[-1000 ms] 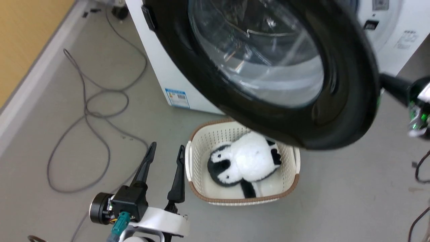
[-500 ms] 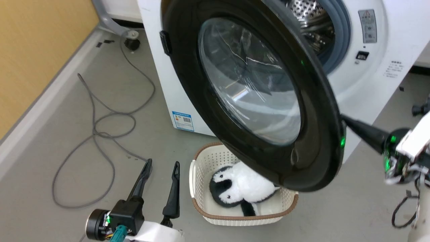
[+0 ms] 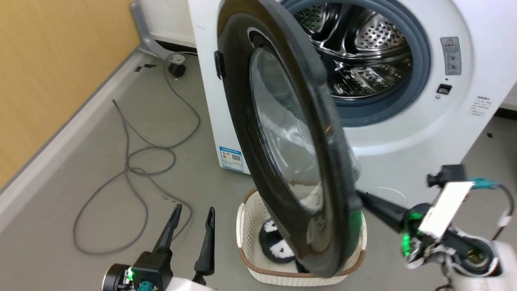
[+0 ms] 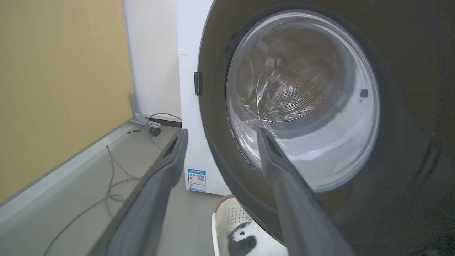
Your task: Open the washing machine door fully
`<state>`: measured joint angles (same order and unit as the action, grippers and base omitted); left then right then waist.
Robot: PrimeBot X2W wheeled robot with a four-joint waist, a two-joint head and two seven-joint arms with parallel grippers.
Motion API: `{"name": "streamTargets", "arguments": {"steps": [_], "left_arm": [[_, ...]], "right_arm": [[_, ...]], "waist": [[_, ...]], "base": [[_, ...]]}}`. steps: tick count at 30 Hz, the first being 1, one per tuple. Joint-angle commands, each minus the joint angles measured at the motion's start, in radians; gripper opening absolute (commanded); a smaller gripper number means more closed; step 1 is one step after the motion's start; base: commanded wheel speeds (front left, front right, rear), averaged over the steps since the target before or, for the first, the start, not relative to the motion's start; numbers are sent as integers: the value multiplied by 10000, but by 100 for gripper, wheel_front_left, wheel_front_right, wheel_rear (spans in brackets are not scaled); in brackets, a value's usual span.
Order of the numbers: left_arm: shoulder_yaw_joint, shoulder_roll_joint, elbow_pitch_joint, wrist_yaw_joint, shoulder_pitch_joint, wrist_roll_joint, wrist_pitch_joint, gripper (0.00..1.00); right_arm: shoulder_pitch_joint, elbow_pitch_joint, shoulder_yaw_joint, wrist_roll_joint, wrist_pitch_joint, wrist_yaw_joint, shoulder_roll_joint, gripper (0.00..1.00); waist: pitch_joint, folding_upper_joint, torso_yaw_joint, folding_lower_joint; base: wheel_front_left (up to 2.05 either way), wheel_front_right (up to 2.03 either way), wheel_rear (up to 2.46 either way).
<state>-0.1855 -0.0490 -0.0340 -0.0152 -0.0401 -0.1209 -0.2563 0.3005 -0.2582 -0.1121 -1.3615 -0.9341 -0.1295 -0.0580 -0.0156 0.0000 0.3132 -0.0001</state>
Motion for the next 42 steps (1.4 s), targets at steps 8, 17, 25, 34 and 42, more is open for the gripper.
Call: {"name": "streamTargets", "arguments": {"steps": [8, 17, 25, 34, 42], "left_arm": [[-52, -12, 0, 109, -304, 109, -55, 100], [-177, -12, -43, 67, -308, 49, -55, 100], [-179, -12, -79, 5, -292, 12, -55, 100], [-103, -12, -63, -30, -237, -16, -55, 100], [184, -12, -35, -88, -93, -73, -55, 100]], "right_arm": [[-505, 188, 1705, -966, 888, -12, 77, 0], [-690, 173, 3013, -1545, 1575, -12, 77, 0], [-584, 155, 3442, -1465, 1988, -12, 39, 0], [-665, 1465, 2859, -372, 3398, -12, -650, 0], [-865, 3032, 3682, 3796, 7134, -12, -3020, 0]], "waist": [[109, 0, 472, 1], [152, 0, 877, 1], [200, 0, 855, 1], [252, 0, 480, 1], [165, 0, -167, 1]], "base": [[0, 0, 0], [0, 0, 0], [0, 0, 0], [0, 0, 0], [0, 0, 0]]}}
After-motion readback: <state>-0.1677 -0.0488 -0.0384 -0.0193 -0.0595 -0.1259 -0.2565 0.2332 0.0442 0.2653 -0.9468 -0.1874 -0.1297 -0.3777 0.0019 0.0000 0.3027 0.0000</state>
